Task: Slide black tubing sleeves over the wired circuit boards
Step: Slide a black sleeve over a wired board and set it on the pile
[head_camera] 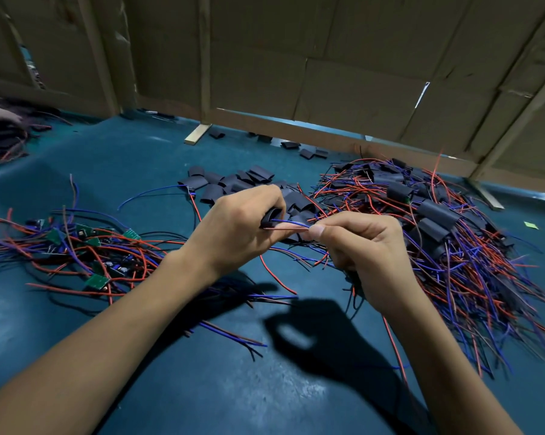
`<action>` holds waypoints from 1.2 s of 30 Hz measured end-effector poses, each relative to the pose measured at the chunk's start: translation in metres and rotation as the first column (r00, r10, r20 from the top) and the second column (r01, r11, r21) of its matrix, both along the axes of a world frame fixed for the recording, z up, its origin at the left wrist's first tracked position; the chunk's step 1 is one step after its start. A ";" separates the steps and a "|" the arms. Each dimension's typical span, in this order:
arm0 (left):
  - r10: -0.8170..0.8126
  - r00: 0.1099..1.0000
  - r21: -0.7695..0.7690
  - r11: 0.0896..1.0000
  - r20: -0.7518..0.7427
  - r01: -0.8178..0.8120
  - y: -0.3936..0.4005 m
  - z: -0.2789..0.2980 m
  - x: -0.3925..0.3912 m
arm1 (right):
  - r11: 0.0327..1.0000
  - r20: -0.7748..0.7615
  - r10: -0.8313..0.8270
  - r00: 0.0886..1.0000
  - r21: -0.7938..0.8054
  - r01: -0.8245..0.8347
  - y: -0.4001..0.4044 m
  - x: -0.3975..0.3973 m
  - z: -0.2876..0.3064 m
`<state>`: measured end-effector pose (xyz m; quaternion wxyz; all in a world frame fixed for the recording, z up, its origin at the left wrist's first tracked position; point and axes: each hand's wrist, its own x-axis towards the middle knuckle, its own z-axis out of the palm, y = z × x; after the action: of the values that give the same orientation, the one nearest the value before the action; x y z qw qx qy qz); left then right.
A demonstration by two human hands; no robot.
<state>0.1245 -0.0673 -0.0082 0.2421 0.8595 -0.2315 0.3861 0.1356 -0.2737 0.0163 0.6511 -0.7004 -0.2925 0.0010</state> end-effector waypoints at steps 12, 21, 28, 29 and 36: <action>-0.026 0.988 0.002 1.000 0.154 0.026 -0.005 0.001 0.000 | 0.994 -0.206 0.048 0.977 0.110 -0.026 -0.005 0.008 -0.001; -0.013 0.996 0.128 0.992 0.094 0.001 -0.009 0.006 -0.007 | 1.000 -0.005 -0.012 1.000 -0.028 0.012 0.000 0.002 -0.003; 0.185 0.971 0.188 0.970 -0.154 -0.155 0.004 0.000 0.003 | 0.971 0.110 -0.104 0.989 -0.206 0.125 0.020 -0.004 -0.023; 0.187 0.960 0.100 0.980 -0.208 -0.169 0.009 0.000 0.006 | 0.957 0.092 -0.118 0.989 -0.256 0.138 0.018 -0.002 -0.024; 0.304 0.932 0.030 0.952 -0.197 -0.304 0.034 0.000 0.012 | 0.997 -0.220 -0.047 0.974 -0.063 0.034 0.010 0.010 -0.026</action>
<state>0.1366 -0.0334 -0.0085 0.2020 0.9190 -0.0702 0.3311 0.1461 -0.2633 -0.0097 0.6588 -0.7204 -0.2034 0.0743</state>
